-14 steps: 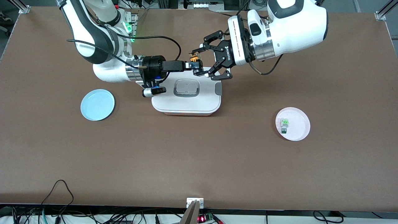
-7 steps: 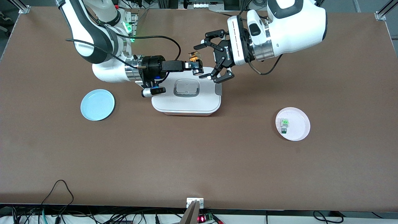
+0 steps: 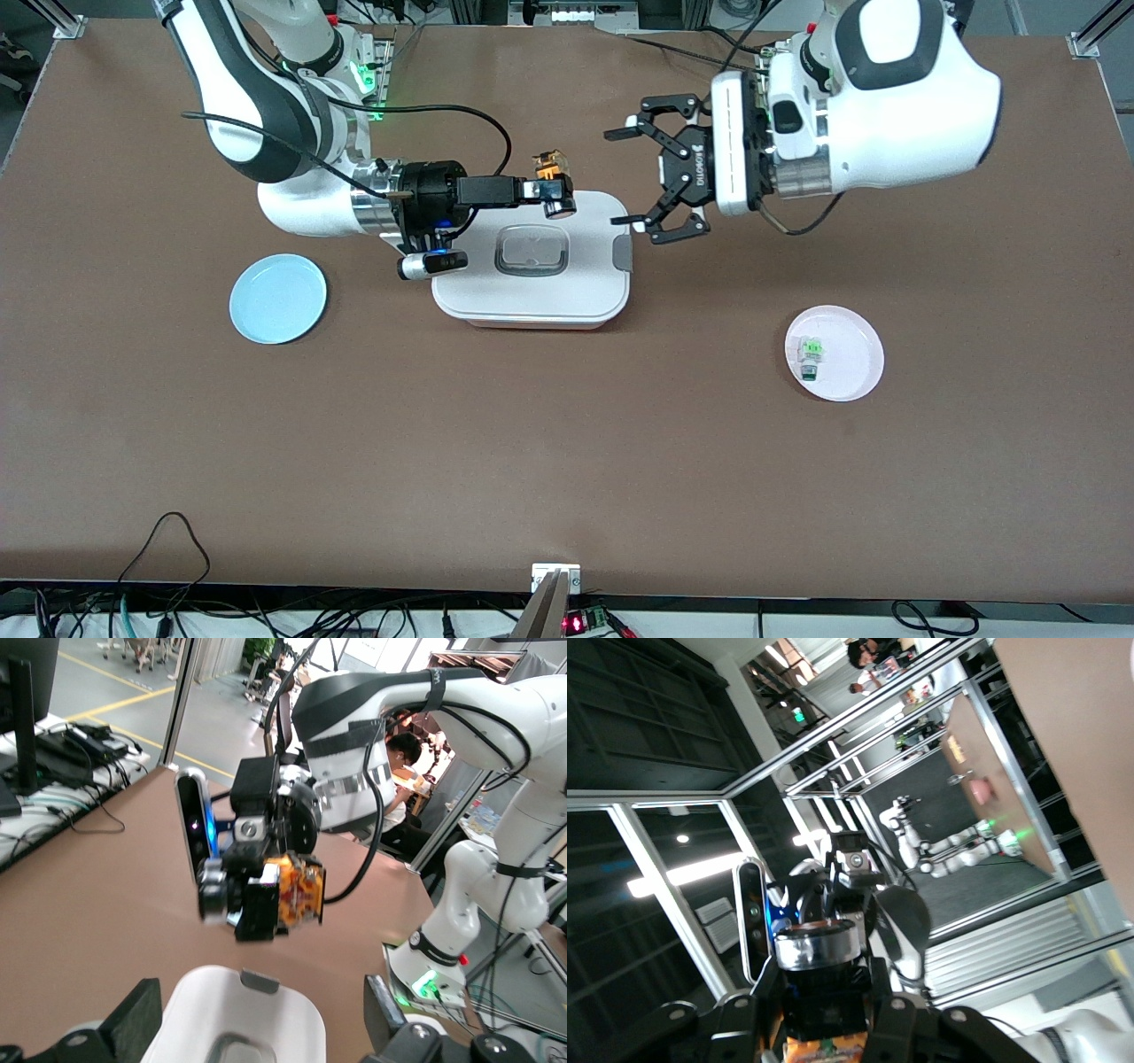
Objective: Transfer orange switch to right arm and place
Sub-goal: 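Open the left gripper and pull it back while the right gripper withdraws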
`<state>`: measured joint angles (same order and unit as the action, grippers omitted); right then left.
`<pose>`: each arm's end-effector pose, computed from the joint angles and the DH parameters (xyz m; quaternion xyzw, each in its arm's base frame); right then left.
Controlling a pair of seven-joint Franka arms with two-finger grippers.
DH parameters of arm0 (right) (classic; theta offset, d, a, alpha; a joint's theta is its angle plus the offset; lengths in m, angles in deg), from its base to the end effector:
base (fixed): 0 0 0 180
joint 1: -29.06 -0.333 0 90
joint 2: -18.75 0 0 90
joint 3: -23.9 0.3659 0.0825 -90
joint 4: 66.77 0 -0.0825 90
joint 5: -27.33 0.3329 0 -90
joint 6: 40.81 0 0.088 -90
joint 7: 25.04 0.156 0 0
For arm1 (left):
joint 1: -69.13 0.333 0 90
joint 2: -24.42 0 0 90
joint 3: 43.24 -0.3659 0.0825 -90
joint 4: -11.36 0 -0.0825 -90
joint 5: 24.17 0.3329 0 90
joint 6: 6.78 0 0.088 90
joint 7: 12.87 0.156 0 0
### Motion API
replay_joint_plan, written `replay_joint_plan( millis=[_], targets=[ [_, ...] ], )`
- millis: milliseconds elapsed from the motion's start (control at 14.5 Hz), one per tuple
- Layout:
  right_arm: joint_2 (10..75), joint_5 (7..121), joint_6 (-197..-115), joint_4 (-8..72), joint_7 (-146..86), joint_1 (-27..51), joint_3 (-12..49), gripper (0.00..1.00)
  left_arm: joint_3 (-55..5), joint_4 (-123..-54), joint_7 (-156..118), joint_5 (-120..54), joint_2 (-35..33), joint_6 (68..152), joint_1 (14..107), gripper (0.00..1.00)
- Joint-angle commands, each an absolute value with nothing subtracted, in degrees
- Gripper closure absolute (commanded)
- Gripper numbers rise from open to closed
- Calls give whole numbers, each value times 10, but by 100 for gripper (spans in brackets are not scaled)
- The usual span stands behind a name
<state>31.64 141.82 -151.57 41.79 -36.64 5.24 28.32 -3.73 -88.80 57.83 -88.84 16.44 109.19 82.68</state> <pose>0.5090 0.3865 0.5389 -0.6260 0.1665 0.1621 0.7444 0.5048 -0.3192 0.5974 0.6921 -0.4799 0.2626 0.4709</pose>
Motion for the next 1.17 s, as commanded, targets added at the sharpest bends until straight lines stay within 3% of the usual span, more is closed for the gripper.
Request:
replay_joint_plan(
  millis=[0,414,1103],
  targets=[
    [318,1312,-1511,394,-359,86,284,84,-36,-888,506,-823,169,1061,842,0],
    [318,967,-1478,369,-372,155,284,84,-26,-889,267,-645,169,1050,834,0],
    [302,486,-1433,377,-645,244,283,85,-45,-877,31,-252,158,905,872,0]
  ],
)
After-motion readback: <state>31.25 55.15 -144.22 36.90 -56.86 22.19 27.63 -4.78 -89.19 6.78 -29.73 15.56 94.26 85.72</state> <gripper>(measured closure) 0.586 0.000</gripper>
